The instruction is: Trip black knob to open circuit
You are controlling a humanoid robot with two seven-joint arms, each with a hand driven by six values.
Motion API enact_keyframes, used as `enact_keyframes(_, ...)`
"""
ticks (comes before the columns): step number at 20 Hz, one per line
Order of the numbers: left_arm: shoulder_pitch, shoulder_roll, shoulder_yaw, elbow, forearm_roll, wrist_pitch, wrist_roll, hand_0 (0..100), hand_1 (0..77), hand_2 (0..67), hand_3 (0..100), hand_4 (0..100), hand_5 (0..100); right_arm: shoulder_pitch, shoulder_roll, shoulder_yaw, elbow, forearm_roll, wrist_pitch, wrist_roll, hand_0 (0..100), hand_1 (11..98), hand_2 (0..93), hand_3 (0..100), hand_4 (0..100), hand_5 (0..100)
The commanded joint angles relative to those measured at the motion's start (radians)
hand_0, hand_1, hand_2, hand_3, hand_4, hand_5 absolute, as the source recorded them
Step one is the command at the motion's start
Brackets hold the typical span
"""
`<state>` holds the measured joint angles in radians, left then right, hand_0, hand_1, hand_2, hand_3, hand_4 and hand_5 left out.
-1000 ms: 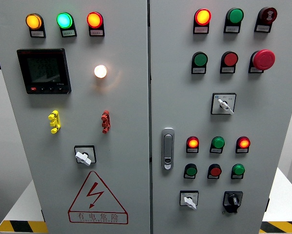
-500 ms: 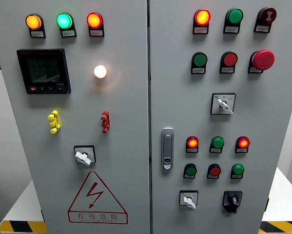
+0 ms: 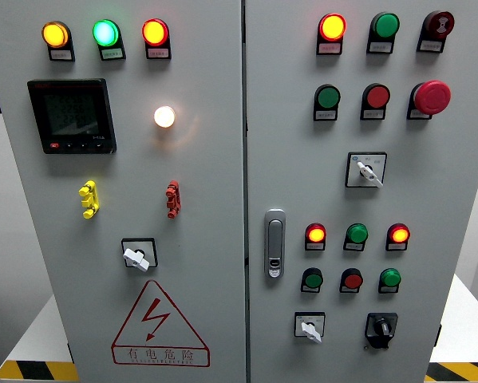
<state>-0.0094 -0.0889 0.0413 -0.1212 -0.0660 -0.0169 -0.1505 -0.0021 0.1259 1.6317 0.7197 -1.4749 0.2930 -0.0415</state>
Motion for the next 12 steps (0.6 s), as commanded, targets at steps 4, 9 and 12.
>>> enact_keyframes(4,0.000,0.000,0.000,0.000,0.000,0.000,0.000,0,3.3,12.9,21,7,2,-0.050,-0.0016,-0.016,0.344,0.001,-0.008,-0.003,61,40.1,0.6,28,25,40)
enact_keyframes(9,0.000,0.000,0.000,0.000,0.000,0.000,0.000,0,3.2,12.9,21,7,2,-0.085,-0.0016,-0.061,0.536,0.001,-0.043,-0.006,62,42.7,0.0,33,37,50)
enact_keyframes(12,0.000,0.000,0.000,0.000,0.000,0.000,0.000,0,3.2,12.9,21,7,2,-0.084,0.0014,-0.078,0.602,0.001,-0.080,-0.004,63,43.9,0.0,37,43,56)
